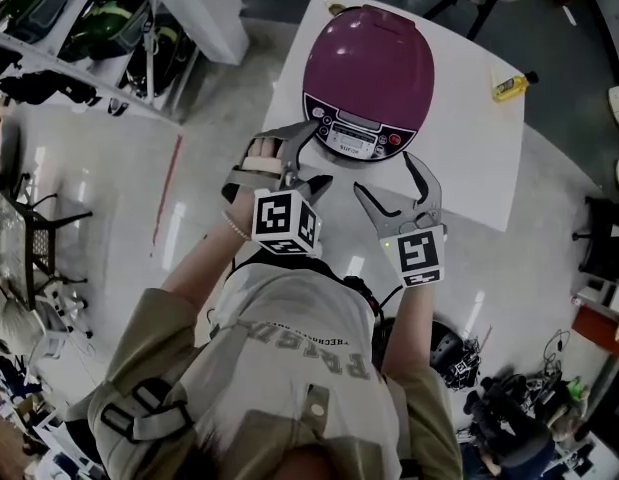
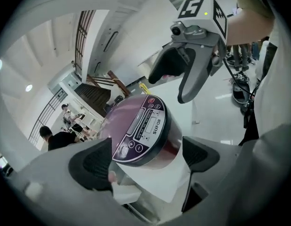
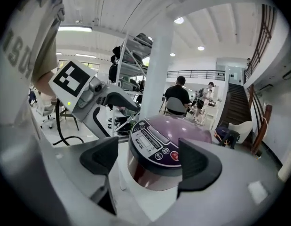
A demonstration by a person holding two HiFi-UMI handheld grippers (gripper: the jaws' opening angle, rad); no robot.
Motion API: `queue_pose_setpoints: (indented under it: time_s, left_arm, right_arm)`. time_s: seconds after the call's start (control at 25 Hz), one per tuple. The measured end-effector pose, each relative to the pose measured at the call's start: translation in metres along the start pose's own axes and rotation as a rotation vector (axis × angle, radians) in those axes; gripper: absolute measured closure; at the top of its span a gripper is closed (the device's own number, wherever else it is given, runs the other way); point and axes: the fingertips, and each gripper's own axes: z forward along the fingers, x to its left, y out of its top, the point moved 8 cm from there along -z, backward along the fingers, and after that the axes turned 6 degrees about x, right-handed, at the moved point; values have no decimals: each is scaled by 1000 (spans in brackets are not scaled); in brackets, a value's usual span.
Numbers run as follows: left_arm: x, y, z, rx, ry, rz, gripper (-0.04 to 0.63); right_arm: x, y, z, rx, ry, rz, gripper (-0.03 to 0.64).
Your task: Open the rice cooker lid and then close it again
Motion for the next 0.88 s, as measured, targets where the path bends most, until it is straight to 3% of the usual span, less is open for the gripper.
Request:
queue_pose_setpoints:
  time_s: [0.28,0.52,0.88]
  left_arm:
    - [10,4,27,35,-104,161,107]
    - [10,6,47,130,-166,350,95]
    - [5,3,59,186,-176,440,91]
  right_arm:
    - [-4,-1,36,204,69,-149,242]
    - [3,1,65,380,115,-341,238]
    - [7,2,86,511,120,-479,221]
